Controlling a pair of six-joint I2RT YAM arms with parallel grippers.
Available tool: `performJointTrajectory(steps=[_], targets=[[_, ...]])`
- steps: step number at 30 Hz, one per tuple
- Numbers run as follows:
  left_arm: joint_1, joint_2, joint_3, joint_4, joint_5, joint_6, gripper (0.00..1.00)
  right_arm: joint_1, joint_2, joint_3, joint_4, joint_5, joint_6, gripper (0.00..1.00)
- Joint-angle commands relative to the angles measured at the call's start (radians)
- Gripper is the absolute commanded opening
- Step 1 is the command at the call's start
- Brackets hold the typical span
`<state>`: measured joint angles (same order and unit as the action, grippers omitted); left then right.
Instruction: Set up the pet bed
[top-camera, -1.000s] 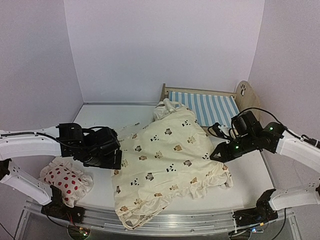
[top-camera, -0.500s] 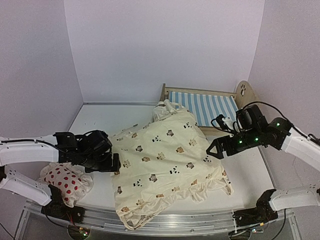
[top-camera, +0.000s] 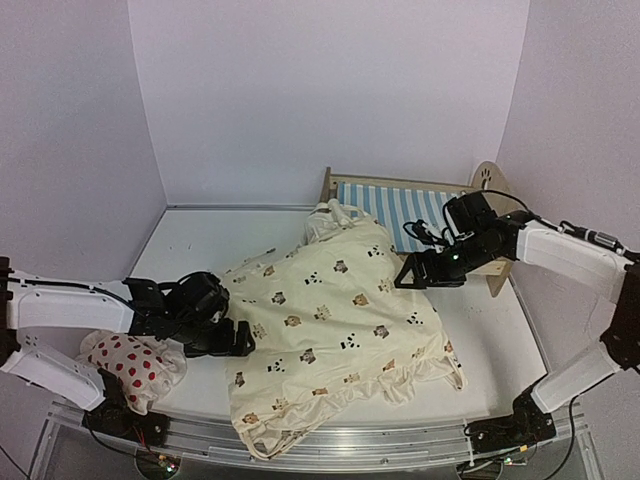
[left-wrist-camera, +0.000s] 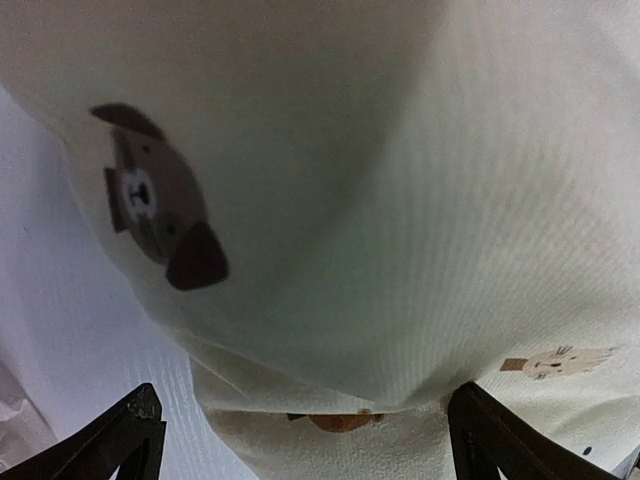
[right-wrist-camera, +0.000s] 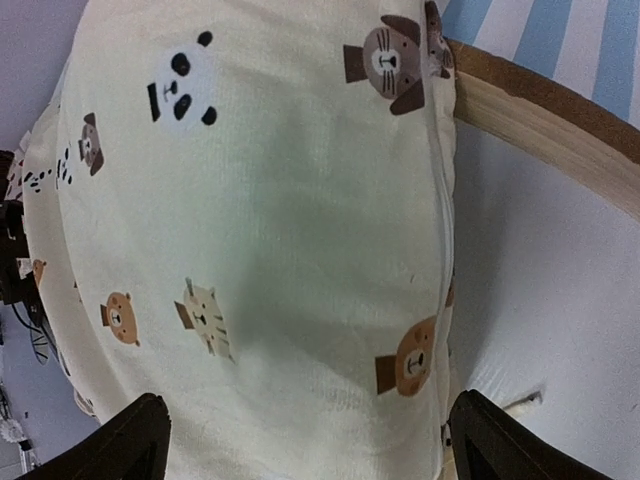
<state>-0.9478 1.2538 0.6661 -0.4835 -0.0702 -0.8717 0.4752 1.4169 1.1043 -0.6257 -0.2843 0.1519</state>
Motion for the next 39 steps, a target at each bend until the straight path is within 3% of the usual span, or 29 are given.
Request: performJointTrajectory(steps=[1,5,9,11,16,18,26,39], targets=[[0.006,0.046,-0.02,0.109,0.122,0.042,0.99,-0.023,0.091,0.043,0.063,-0.18,-0.018,0.98],[0.007,0.098,-0.029,0.158,0.151,0.051,0.97,-0.027,0.152,0.052,0.076,-0.218,-0.016,0.92],[0.007,0.149,-0.039,0.222,0.182,0.054,0.87,-0.028,0.182,0.047,0.096,-0.263,0.0,0.69],[0.008,0.166,-0.042,0.268,0.194,0.065,0.67,-0.028,0.185,0.046,0.1,-0.274,0.01,0.54],[0.006,0.109,-0.014,0.265,0.198,0.094,0.03,-0.028,0.136,0.042,0.098,-0.286,0.038,0.07],[0.005,0.072,0.022,0.233,0.192,0.112,0.0,-0.029,0.094,0.044,0.098,-0.286,0.051,0.0],[-0.021,0.03,0.364,0.096,0.149,0.252,0.0,-0.027,-0.077,0.156,0.082,-0.222,0.123,0.0],[-0.02,0.399,1.144,0.028,0.029,0.511,0.0,-0.027,-0.145,0.425,0.032,0.453,0.081,0.0]])
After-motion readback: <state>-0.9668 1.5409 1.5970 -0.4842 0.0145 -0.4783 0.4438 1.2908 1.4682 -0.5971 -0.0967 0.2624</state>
